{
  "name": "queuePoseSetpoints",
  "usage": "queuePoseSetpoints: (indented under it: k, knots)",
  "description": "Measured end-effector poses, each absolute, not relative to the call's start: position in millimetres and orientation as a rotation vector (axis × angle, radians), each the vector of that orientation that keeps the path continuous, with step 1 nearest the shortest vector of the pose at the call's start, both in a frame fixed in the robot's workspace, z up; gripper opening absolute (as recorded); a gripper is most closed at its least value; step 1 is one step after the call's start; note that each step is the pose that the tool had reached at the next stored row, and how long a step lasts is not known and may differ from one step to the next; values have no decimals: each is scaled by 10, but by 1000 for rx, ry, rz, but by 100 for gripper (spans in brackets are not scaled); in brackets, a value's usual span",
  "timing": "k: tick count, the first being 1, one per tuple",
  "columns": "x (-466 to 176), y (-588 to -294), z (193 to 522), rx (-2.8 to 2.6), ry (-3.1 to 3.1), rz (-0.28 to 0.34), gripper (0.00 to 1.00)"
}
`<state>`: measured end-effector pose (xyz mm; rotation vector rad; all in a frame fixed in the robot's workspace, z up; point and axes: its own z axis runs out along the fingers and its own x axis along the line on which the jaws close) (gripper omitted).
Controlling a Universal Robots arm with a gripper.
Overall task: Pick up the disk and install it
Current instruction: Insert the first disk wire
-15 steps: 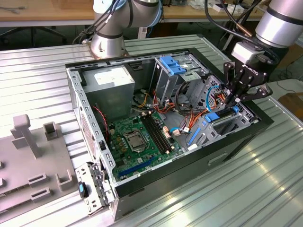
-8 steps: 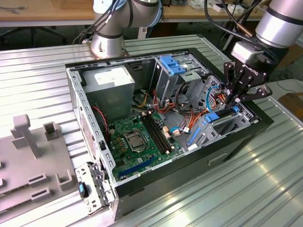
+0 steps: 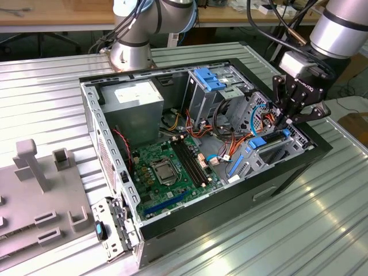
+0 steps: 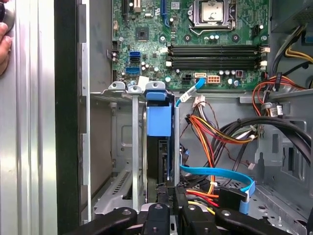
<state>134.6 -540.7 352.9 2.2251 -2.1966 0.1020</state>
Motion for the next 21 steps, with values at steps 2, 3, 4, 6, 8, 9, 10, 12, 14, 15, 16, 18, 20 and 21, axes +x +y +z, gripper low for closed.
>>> queuePoseSetpoints:
  k: [2, 3, 4, 6, 8, 9, 10, 12, 14, 15, 16, 18, 20, 21]
  knots:
    - [1316, -5407, 3528, 2224, -2200, 104, 16]
    - [1310, -5408, 3529, 2223, -2201, 105, 16]
    - [1305, -5408, 3528, 2222, -2203, 105, 16]
    - [1299, -5407, 3527, 2219, -2206, 106, 16]
    - [1292, -5421, 3527, 2219, -2208, 108, 16]
    - [1283, -5452, 3526, 2220, -2210, 109, 16]
    - [1282, -5474, 3526, 2220, -2210, 108, 16]
    - [1266, -5497, 3524, 2225, -2207, 109, 16]
    - [1250, -5497, 3517, 2236, -2196, 109, 16]
    - [1244, -5497, 3513, 2240, -2192, 109, 16]
    - [1242, -5496, 3508, 2242, -2191, 110, 16]
    - [1243, -5488, 3494, 2250, -2183, 110, 16]
    - [1242, -5478, 3489, 2275, -2159, 111, 16]
    - [1242, -5476, 3489, 2278, -2156, 111, 16]
